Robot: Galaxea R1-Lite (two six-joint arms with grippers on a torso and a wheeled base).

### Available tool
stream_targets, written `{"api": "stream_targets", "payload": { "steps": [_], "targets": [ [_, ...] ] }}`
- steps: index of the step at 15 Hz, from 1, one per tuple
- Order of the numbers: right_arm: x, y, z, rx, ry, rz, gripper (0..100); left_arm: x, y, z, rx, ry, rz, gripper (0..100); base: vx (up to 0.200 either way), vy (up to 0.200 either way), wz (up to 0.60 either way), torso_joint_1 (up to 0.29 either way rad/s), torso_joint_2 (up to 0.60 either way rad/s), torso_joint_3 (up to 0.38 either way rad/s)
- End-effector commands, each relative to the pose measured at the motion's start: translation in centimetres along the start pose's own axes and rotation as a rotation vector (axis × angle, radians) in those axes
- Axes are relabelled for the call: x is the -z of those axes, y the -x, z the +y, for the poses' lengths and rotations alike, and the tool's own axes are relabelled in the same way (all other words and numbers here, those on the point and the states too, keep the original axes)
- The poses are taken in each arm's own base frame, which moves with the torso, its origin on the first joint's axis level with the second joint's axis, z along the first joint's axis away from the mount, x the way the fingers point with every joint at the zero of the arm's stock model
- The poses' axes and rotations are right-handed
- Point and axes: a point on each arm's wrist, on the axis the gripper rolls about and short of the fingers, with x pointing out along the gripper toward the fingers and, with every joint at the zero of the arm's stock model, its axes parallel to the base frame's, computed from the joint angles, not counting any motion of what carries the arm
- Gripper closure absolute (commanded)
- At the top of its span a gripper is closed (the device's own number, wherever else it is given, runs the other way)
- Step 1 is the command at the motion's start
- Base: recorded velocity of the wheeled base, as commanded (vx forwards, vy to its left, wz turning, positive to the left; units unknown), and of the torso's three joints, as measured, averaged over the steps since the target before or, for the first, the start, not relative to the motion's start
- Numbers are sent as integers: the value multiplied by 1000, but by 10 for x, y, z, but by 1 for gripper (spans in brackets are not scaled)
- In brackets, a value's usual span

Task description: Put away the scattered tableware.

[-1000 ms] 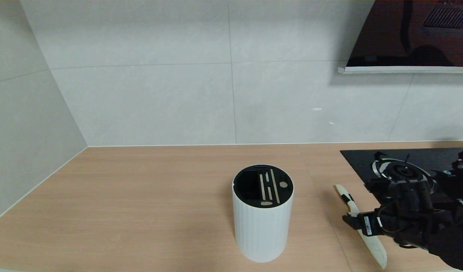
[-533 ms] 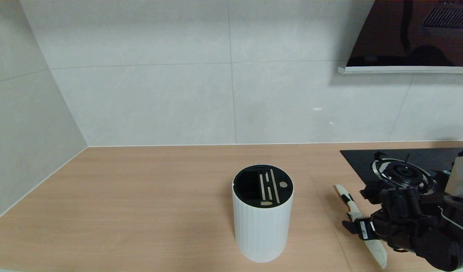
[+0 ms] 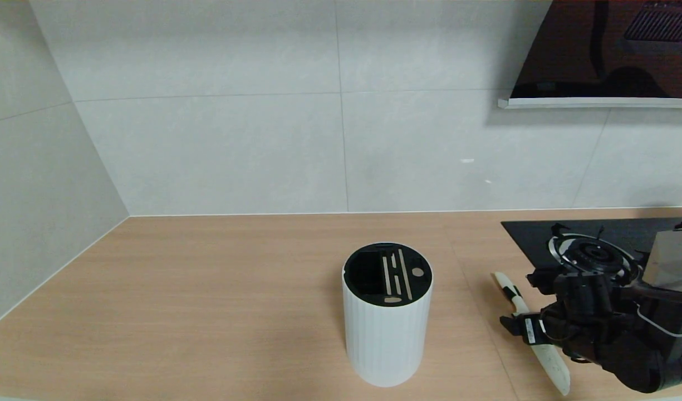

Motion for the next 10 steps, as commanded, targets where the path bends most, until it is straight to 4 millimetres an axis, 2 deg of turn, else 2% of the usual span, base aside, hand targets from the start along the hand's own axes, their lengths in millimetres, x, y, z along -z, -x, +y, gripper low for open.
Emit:
{"api": "stream_targets", "payload": {
  "steps": [1, 3, 10],
  "targets": [
    [-2, -4, -3, 9, -9, -7, 0, 0, 0, 0, 0, 0, 2, 0, 0, 0, 0, 0, 0, 0],
    [-5, -5, -4, 10, -11, -18, 0, 0, 0, 0, 0, 0, 2, 0, 0, 0, 0, 0, 0, 0],
    [4, -17, -4, 14, -10, 16, 0, 0, 0, 0, -2, 0, 2, 0, 0, 0, 0, 0, 0, 0]
  ]
}}
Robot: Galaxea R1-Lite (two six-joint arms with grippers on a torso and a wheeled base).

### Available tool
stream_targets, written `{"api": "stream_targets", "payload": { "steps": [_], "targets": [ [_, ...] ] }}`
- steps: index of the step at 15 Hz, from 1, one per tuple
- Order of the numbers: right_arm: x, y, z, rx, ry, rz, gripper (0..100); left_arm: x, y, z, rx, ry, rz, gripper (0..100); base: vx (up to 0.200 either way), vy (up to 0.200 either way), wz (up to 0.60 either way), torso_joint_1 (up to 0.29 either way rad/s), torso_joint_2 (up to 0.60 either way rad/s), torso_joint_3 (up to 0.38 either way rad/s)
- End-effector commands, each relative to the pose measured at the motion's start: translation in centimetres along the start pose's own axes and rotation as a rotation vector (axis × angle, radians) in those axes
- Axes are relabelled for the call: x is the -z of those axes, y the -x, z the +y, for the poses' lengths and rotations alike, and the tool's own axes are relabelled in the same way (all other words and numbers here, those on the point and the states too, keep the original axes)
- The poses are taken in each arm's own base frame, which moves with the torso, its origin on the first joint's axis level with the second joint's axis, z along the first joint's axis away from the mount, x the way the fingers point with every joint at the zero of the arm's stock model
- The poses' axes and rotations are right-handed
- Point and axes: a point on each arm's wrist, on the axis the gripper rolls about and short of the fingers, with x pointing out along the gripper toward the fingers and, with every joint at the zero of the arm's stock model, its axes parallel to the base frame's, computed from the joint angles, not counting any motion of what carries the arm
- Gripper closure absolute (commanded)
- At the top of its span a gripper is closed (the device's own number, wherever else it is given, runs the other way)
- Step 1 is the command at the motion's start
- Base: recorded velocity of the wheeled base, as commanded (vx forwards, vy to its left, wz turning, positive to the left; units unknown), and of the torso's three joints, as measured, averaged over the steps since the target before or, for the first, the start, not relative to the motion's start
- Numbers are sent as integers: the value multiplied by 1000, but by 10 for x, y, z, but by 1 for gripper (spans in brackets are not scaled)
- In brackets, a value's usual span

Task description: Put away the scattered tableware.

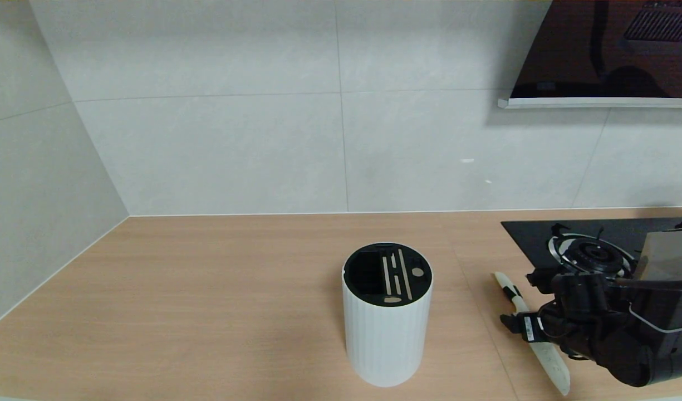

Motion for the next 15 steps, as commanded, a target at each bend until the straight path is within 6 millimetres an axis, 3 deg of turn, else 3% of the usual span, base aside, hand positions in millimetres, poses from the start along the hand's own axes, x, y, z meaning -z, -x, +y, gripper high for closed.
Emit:
{"api": "stream_targets", "payload": {
  "steps": [1, 2, 3, 12, 15],
  "targets": [
    [2, -2, 0, 1, 0, 9, 0, 0, 0, 0, 0, 0, 2, 0, 0, 0, 0, 0, 0, 0],
    [3, -3, 0, 0, 1, 10, 0, 0, 0, 0, 0, 0, 2, 0, 0, 0, 0, 0, 0, 0],
    [3, -3, 0, 0, 1, 10, 100, 0, 0, 0, 0, 0, 2, 0, 0, 0, 0, 0, 0, 0],
    [1, 0, 0, 1, 0, 3, 100, 0, 0, 0, 0, 0, 2, 0, 0, 0, 0, 0, 0, 0],
    [-8, 15, -1, 0, -7, -65, 100, 0, 0, 0, -2, -2, 2, 0, 0, 0, 0, 0, 0, 0]
  ]
}}
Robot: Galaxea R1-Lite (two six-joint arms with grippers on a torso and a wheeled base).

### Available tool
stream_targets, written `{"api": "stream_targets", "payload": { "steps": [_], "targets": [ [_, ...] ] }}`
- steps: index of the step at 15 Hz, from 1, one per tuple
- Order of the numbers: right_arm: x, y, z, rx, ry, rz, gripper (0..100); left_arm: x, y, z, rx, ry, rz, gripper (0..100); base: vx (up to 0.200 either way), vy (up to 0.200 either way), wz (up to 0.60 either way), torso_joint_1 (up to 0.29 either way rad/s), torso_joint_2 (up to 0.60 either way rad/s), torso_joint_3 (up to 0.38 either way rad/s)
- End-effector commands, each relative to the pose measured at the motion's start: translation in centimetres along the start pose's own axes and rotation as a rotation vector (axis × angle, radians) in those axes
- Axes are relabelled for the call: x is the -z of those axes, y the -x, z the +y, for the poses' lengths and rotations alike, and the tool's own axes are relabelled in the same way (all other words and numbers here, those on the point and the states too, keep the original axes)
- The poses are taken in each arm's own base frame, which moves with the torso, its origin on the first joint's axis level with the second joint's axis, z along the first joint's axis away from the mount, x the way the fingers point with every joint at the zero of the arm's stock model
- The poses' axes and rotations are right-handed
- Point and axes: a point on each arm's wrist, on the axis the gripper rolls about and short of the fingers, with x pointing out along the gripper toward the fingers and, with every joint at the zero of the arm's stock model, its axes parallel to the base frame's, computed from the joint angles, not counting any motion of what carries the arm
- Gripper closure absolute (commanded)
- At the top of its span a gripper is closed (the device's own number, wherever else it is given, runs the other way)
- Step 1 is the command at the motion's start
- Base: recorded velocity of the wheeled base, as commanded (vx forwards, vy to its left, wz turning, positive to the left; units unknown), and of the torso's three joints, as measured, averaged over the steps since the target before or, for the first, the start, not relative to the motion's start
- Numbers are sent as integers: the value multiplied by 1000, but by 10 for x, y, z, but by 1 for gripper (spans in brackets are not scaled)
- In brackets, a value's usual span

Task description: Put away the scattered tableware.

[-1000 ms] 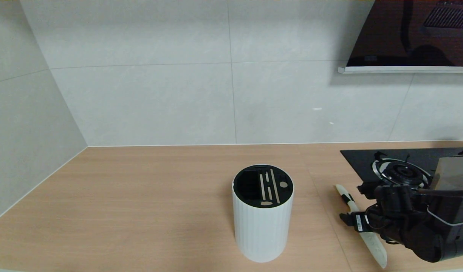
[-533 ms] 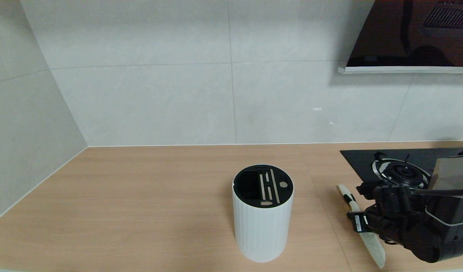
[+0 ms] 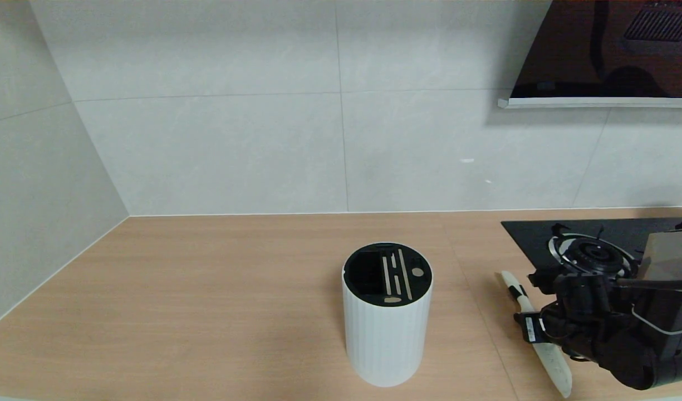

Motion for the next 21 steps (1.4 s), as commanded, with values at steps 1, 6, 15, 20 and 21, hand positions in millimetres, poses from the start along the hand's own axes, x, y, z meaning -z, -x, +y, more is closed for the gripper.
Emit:
{"api": "stream_targets", "payload": {
  "steps": [1, 6, 15, 20, 21],
  "targets": [
    [-7, 9, 0, -2, -4, -37, 100, 0, 0, 0, -1, 0, 2, 0, 0, 0, 0, 0, 0, 0],
    [-38, 54, 1, -24, -13, -264, 100, 0, 0, 0, 0, 1, 3, 0, 0, 0, 0, 0, 0, 0],
    [-92, 107, 17, -93, 2, -444, 100, -60, 7, -9, 415, -21, 23, 0, 0, 0, 0, 0, 0, 0],
    [-134, 113, 45, -171, 27, -506, 100, -138, -44, -15, 634, 6, 145, 0, 0, 0, 0, 0, 0, 0],
    [-143, 121, 54, -201, 34, -525, 100, -154, -66, -18, 737, 0, 185, 0, 0, 0, 0, 0, 0, 0]
  ]
}}
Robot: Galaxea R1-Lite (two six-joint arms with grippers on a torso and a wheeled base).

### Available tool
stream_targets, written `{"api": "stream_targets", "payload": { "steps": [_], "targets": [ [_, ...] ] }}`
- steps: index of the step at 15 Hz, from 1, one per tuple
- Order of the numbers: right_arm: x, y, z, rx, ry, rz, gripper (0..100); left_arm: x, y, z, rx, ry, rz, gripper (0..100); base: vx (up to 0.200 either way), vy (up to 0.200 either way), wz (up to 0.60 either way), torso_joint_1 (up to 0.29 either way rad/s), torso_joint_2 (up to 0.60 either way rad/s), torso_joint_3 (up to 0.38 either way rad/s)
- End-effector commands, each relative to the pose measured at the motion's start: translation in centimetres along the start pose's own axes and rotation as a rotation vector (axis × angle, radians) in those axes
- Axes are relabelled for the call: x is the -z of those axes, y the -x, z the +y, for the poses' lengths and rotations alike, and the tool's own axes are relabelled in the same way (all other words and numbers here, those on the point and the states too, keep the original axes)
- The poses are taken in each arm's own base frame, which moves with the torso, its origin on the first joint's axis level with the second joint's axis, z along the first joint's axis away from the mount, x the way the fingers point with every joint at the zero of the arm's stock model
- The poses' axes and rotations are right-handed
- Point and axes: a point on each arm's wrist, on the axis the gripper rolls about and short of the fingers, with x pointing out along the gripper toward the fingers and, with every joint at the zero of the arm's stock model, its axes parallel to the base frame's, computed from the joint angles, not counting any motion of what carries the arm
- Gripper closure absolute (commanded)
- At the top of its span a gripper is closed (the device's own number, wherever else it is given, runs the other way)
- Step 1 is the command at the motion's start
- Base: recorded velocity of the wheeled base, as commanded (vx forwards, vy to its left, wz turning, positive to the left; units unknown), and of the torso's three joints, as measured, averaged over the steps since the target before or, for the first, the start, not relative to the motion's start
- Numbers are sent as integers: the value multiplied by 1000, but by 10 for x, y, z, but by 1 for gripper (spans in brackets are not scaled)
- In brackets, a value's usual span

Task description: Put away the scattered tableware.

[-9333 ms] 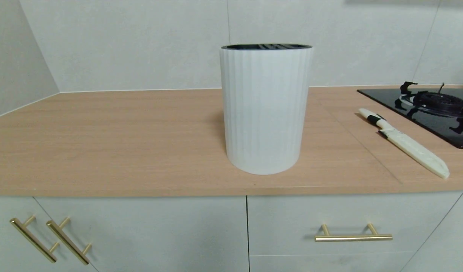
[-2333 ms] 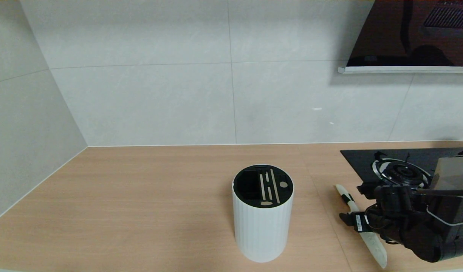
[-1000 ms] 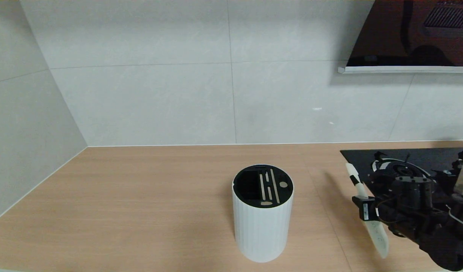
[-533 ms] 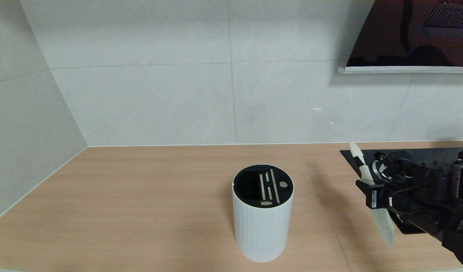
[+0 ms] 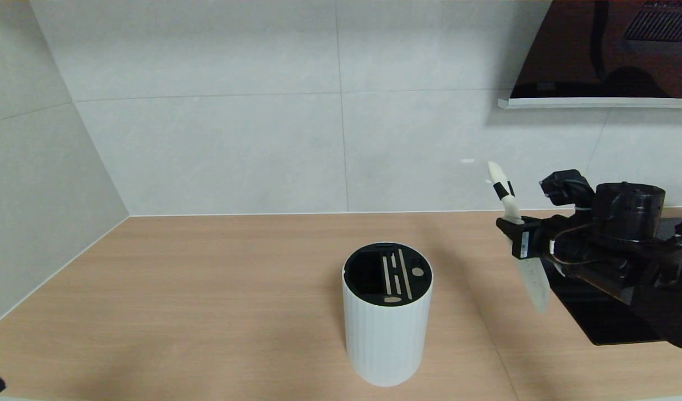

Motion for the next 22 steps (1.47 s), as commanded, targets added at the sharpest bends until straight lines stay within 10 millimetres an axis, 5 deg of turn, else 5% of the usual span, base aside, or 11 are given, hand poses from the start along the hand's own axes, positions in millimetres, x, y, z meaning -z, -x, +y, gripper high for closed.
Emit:
{"api": "stream_targets", "payload": {
  "steps": [1, 4, 9, 11, 18, 22],
  "targets": [
    [-30, 8, 21, -76, -2, -79, 100, -47, -56, 30, 187, 44, 130, 0, 0, 0, 0, 0, 0, 0],
    [-53, 24, 60, -201, 11, -101, 100, -61, -115, 38, 365, 49, 194, 0, 0, 0, 0, 0, 0, 0],
    [-50, 64, 105, -302, 33, -99, 100, -31, -186, 35, 475, 182, 235, 0, 0, 0, 0, 0, 0, 0],
    [-44, 75, 124, -337, 51, -73, 100, -26, -198, 26, 516, 322, 243, 0, 0, 0, 0, 0, 0, 0],
    [-38, 94, 143, -424, 49, -65, 100, -45, -245, 4, 524, 765, 101, 0, 0, 0, 0, 0, 0, 0],
    [-37, 104, 155, -479, 50, -67, 100, -39, -259, -7, 489, 769, 60, 0, 0, 0, 0, 0, 0, 0]
  ]
}}
